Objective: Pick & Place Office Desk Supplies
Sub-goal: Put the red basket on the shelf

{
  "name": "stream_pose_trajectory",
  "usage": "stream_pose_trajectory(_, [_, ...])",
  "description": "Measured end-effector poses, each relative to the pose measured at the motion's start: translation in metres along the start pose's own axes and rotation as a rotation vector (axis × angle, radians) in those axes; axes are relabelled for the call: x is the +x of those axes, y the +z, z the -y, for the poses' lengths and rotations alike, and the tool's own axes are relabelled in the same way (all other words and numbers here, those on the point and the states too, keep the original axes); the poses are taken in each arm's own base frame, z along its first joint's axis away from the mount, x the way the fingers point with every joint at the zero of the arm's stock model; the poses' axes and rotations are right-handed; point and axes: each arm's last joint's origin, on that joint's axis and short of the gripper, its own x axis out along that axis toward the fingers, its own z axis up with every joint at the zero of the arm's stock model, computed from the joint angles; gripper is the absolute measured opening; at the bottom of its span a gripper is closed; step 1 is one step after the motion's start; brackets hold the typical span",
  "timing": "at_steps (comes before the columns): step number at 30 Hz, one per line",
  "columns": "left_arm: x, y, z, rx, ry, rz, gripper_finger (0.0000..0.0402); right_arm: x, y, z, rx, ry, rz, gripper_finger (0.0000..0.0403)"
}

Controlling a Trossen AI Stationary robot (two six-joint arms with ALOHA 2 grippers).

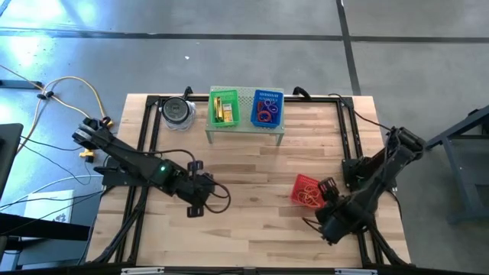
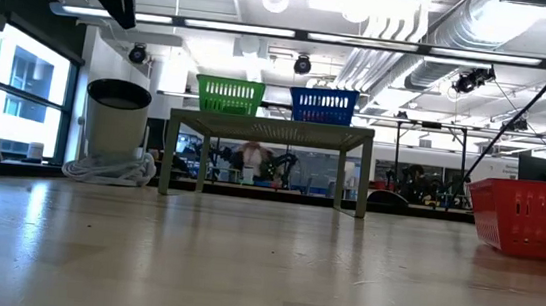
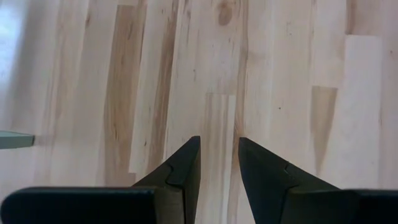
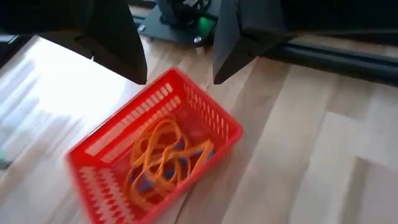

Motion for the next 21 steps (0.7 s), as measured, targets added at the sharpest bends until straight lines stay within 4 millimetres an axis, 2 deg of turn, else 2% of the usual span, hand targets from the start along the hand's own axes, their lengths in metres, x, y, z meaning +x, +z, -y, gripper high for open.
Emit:
stream_pose_trajectory(5, [0.0,0.001,0.002,-0.01,-0.012,0.012,0.0102,0.036,-0.003,-0.009,-0.061,0.063,-0.064,0.0173])
stream_pose_trajectory(11, [0.0,0.001,0.002,-0.012,-0.012,0.013,0.0102,0.068,-0.009,-0.016,-0.069,0.137,-0.123,0.0173])
stream_pose_trajectory(16, [0.0,0.002,0.002,-0.014,-0.017,0.021,0.0102,0.079,-0.013,-0.016,-0.122,0.107,-0.136,0.0173])
stream_pose_trajectory(21, [-0.001,0.004,0.003,-0.016,-0.029,0.043,0.0102,0.079,-0.013,-0.014,-0.131,0.047,-0.118,0.0173])
